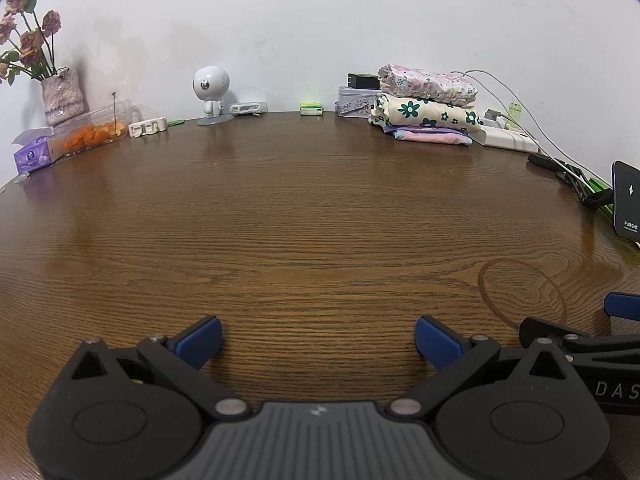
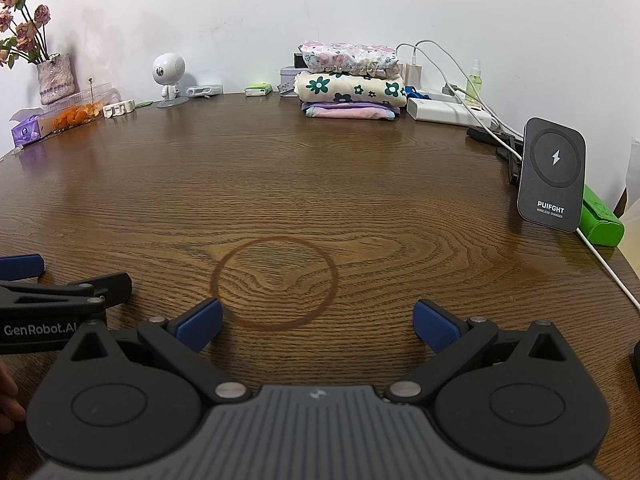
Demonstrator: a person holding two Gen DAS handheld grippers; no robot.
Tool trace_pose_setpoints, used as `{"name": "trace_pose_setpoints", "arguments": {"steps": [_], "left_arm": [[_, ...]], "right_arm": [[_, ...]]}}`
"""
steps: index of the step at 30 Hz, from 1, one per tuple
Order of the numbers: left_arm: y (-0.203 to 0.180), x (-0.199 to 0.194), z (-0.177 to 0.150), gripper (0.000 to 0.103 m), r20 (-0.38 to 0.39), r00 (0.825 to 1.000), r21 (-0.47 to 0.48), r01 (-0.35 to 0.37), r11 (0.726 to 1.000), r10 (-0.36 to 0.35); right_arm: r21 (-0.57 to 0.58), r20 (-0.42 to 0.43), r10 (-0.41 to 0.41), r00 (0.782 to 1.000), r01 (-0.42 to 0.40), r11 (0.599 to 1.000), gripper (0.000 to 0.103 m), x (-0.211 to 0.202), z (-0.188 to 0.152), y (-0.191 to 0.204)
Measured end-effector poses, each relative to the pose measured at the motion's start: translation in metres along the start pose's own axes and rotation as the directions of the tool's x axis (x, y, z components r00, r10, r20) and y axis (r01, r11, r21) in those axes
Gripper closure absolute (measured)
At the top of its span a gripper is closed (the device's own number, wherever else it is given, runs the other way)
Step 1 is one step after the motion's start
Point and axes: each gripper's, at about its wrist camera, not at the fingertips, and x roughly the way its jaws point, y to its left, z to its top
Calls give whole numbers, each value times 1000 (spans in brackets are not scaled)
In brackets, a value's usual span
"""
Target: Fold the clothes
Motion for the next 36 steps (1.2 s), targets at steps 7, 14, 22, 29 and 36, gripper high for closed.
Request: {"name": "trace_pose_setpoints", "arguments": {"steps": [7, 14, 22, 29, 36], "left_arm": [[0, 0, 0, 0, -1, 1000, -5, 1, 1000, -1], [1, 0, -1, 0, 1, 1000, -3, -2, 1000, 2], [1, 0, -1, 0, 0, 1000, -3, -2, 1000, 2], [1, 0, -1, 0, 0, 1000, -1, 2, 1000, -2], [1, 1, -1, 0, 1, 1000, 3, 5, 1000, -5]], "right_arm": [[0, 0, -1, 1000, 1, 1000, 1, 0, 0, 0], [0, 0, -1, 1000, 1, 1000, 1, 0, 0, 0], [0, 0, -1, 1000, 1, 1000, 1, 0, 0, 0], [0, 0, -1, 1000, 1, 1000, 1, 0, 0, 0], [0, 0, 0, 1000, 0, 1000, 1, 0, 0, 0]]}}
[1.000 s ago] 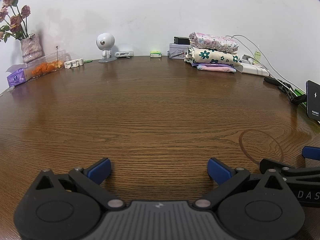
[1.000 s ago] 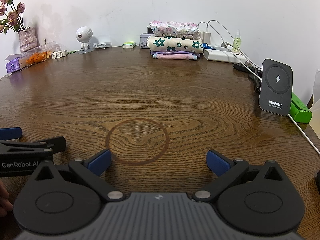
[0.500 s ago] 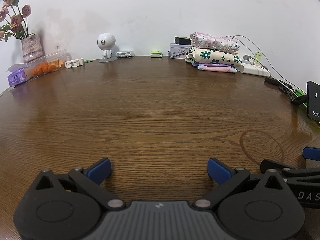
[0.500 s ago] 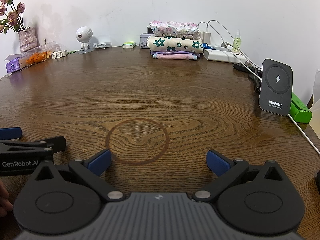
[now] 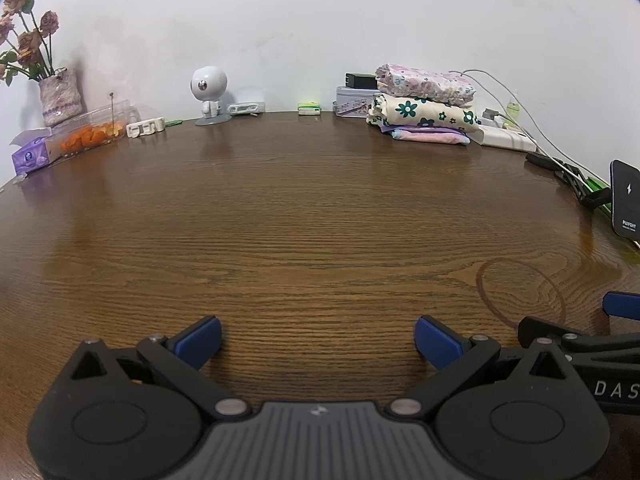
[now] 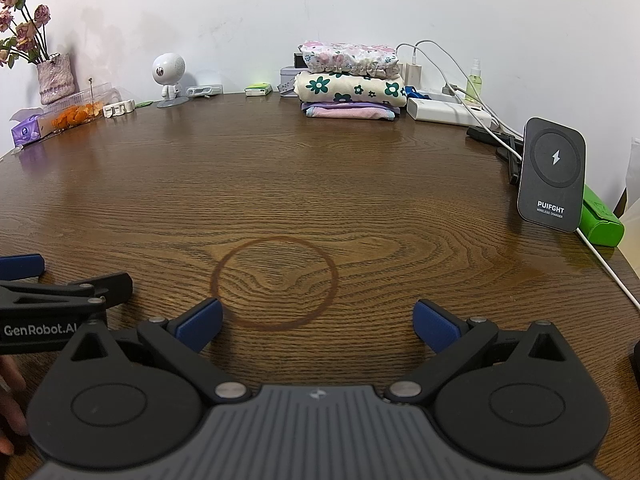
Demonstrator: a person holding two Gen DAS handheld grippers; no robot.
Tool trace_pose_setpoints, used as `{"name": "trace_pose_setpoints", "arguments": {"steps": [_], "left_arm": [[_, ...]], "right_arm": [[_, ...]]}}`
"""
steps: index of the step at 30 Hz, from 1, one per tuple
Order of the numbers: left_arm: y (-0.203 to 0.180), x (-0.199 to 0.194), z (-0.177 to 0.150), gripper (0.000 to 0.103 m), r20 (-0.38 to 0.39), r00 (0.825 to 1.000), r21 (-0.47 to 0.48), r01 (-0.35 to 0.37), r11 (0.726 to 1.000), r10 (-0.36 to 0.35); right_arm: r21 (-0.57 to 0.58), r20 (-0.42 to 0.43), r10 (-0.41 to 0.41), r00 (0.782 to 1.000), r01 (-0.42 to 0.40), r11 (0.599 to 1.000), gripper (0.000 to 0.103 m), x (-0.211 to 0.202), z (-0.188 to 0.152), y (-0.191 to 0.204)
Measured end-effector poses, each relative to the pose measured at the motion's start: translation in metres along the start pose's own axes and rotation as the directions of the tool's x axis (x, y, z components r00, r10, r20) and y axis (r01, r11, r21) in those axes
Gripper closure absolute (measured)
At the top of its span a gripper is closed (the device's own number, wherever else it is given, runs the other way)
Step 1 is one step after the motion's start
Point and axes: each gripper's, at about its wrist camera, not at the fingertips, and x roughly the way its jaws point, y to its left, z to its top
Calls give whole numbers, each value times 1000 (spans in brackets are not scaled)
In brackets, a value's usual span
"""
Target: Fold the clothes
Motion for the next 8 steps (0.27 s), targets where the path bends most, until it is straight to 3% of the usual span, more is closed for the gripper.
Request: {"name": "trace_pose_setpoints", "arguments": {"steps": [8], "left_arm": [[1, 1, 0, 0, 0, 1000, 0, 1, 1000, -1]], "right_arm": [[2, 0, -3, 1000, 3, 1000, 0, 0, 0, 2]]}}
